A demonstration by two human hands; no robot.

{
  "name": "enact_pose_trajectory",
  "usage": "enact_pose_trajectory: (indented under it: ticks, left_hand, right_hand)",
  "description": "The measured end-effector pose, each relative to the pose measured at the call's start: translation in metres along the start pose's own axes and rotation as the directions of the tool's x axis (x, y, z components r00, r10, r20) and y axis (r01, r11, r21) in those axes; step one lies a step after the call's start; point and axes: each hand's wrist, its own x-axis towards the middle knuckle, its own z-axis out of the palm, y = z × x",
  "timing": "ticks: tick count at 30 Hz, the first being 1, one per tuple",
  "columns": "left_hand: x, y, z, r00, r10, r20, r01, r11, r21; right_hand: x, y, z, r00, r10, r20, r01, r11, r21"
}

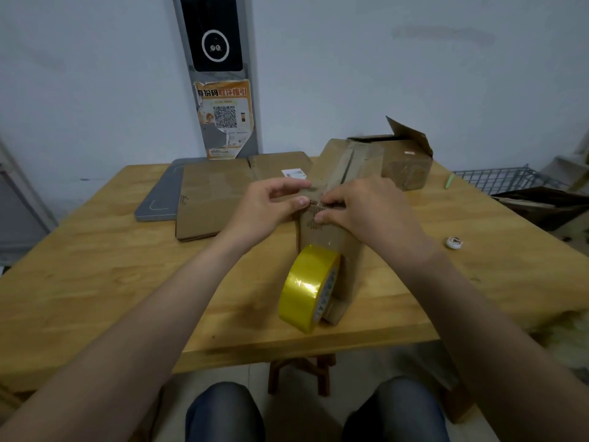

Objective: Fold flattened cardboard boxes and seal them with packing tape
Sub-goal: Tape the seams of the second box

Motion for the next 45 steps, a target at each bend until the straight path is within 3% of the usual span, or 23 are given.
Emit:
enact_pose_trajectory:
  ticks: [4,6,9,14,21,32,36,40,45]
  left_hand:
    - [0.001,0.004,0.010,0.997,-0.027,0.069,0.017,0.989,0.149]
    - [0.001,0.010,0.005,0.979,-0.164,0.120,0.123,0.949,0.291]
    - [-0.011,0.022,-0.002,0.922,-0.377,0.089,0.294,0.831,0.472]
    - [-0.036,0.031,0.019,0.834,-0.519,0.186,0.410,0.809,0.421]
    - [-0.042,0.030,0.022,0.813,-0.543,0.208,0.515,0.839,0.179]
    - [-0.030,0.029,0.028,0.747,-0.607,0.271,0.506,0.784,0.360]
    - [-0.033,0.017,0.025,0.740,-0.632,0.231,0.514,0.753,0.412]
    - [-0.036,0.011,0.024,0.741,-0.626,0.242,0.551,0.773,0.314]
    - [-0.038,0.005,0.031,0.753,-0.599,0.271,0.551,0.800,0.237]
  right_hand:
    - [-0.002,0.004,0.005,0.999,0.034,-0.038,-0.037,0.998,-0.058]
    - [-0.001,0.006,0.014,0.994,0.047,-0.095,-0.052,0.997,-0.057]
    - [-0.003,0.011,0.028,0.987,0.104,-0.125,-0.107,0.994,-0.012]
    - [-0.010,0.014,0.035,0.992,0.087,-0.086,-0.087,0.996,0.006]
    - [-0.013,0.017,0.026,1.000,0.009,-0.024,-0.011,0.994,-0.111]
    - [-0.014,0.020,0.032,0.987,-0.011,-0.159,-0.001,0.997,-0.077]
    - [-0.011,0.020,0.037,0.996,-0.023,-0.091,0.016,0.996,-0.082]
    - [-0.009,0.026,0.042,0.998,-0.057,-0.018,0.054,0.990,-0.128]
    - [-0.010,0.027,0.046,0.996,-0.086,-0.037,0.080,0.987,-0.140]
